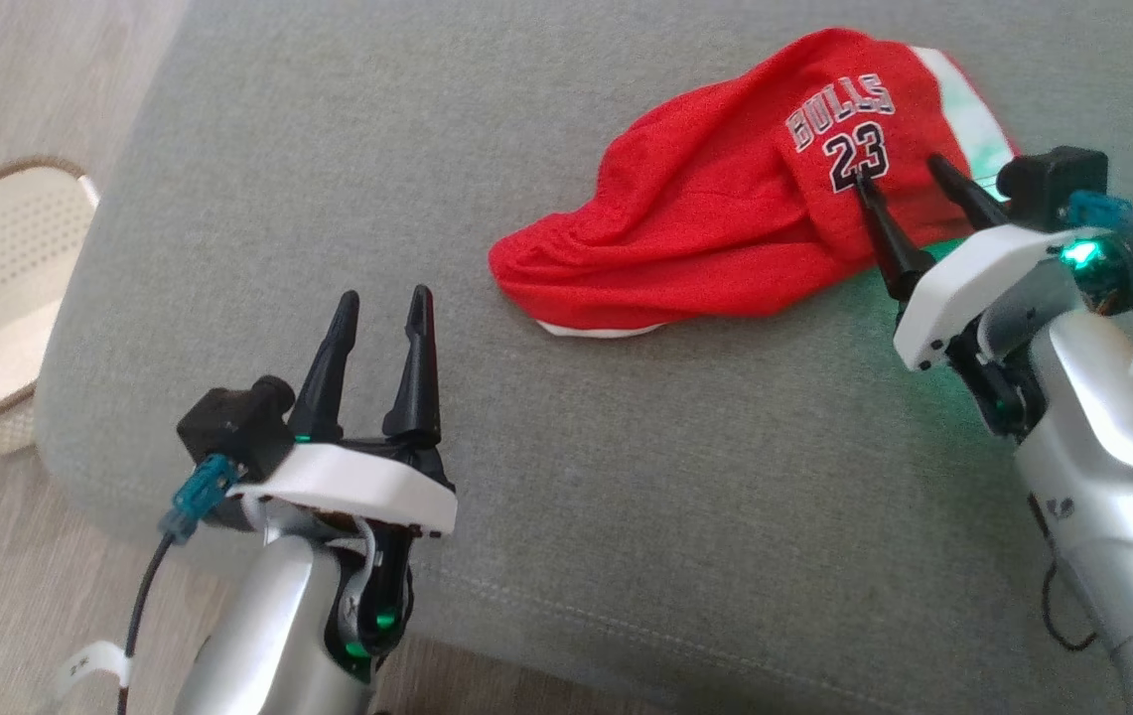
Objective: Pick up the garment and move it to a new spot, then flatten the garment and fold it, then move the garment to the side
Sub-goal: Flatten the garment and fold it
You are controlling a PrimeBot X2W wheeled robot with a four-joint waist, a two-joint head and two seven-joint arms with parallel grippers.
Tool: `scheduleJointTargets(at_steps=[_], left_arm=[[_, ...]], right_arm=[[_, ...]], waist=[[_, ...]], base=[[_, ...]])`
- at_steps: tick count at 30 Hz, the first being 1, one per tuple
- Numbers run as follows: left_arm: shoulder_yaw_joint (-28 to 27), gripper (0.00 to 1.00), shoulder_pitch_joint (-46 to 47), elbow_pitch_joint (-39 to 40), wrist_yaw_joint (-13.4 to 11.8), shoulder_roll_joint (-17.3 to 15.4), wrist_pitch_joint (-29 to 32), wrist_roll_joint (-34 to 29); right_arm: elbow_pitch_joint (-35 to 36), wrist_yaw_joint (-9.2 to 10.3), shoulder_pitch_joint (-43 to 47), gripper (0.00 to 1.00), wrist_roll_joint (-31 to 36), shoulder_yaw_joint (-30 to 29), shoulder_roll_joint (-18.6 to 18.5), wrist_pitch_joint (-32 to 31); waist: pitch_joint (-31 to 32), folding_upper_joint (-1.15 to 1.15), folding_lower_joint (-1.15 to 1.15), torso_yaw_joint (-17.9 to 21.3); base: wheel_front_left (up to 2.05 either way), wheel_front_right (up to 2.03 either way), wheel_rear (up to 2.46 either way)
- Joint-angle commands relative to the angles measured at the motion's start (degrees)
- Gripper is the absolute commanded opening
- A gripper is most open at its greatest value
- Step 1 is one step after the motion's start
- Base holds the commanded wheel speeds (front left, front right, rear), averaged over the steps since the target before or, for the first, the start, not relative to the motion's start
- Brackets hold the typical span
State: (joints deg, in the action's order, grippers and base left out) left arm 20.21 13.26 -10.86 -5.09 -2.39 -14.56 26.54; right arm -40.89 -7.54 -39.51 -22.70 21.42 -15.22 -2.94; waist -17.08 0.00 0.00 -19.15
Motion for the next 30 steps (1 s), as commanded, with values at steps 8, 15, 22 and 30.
scheduleJointTargets(at_steps=[8,15,22,30], left_arm=[[-0.87,1.0,2.15,2.3,-0.86,-0.49,-0.43,1.01],[0.24,1.0,2.65,2.65,-1.18,-0.49,-0.43,2.39],[0.27,1.0,1.73,2.76,-1.49,-0.49,-0.43,2.95],[-2.08,1.0,0.26,3.55,-0.9,-0.49,-0.43,1.67]], right_arm=[[-4.2,0.05,-6.47,0.0,-0.39,3.22,-1.48,2.42],[-5.97,0.05,-13.26,0.0,1.42,2.61,-3.42,4.5],[-4.9,0.05,-16.9,0.0,1.59,1.83,-3.92,8.1],[0.23,0.05,-10.5,0.0,2.19,-1.12,-1.77,14.48]], waist=[[-1.12,0.0,0.0,-1.08],[-0.83,0.0,0.0,-1.95],[0.91,0.0,0.0,-2.52],[5.19,0.0,0.0,0.8]], base=[[0.0,0.0,0.0],[0.0,0.0,0.0],[0.0,0.0,0.0],[0.0,0.0,0.0]])
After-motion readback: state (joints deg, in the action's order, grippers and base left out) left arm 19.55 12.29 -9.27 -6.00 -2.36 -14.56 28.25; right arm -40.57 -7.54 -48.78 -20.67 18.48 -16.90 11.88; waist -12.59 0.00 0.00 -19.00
